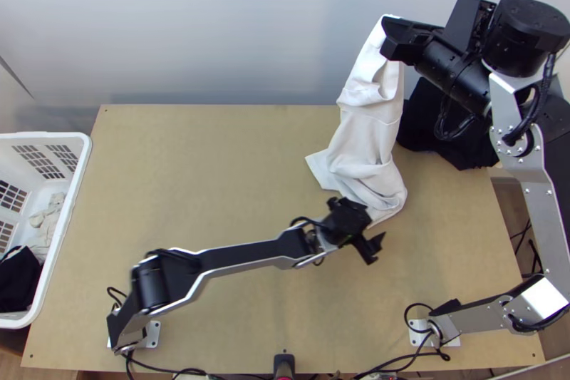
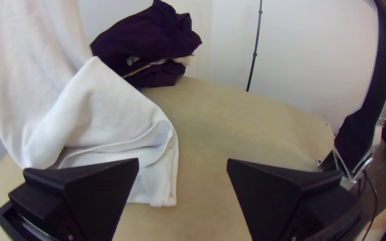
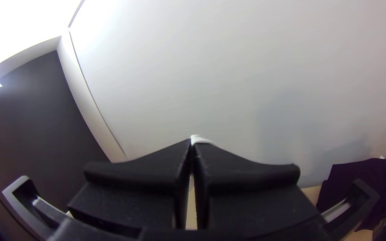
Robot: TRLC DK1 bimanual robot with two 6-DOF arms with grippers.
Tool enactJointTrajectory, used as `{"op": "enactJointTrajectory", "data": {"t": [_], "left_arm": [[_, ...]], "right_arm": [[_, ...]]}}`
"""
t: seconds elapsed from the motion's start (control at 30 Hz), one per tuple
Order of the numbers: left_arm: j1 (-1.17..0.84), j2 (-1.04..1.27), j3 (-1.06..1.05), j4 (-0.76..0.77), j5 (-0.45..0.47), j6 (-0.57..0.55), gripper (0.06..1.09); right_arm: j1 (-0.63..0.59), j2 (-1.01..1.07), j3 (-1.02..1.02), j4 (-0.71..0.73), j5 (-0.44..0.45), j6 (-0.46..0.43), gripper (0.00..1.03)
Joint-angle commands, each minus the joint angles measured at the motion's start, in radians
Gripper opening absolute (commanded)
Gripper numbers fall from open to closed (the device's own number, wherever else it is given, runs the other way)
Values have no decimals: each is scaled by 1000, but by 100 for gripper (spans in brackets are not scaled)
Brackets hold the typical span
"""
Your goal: Fold the t-shirt
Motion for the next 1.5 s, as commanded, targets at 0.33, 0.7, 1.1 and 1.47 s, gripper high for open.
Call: {"op": "enactJointTrajectory", "data": {"t": [0.33,0.7,1.1,1.47], "left_arm": [[-12,363,430,-64,-57,89,102],[18,533,706,-182,-105,93,81],[84,277,660,-411,-150,-66,10],[318,-353,206,-533,-53,-184,10]], "right_arm": [[3,-15,-15,-28,-6,3,3],[3,-48,-47,-32,-9,2,3],[0,-72,-97,-23,-7,0,3],[-35,-60,32,-19,-9,6,3]]}}
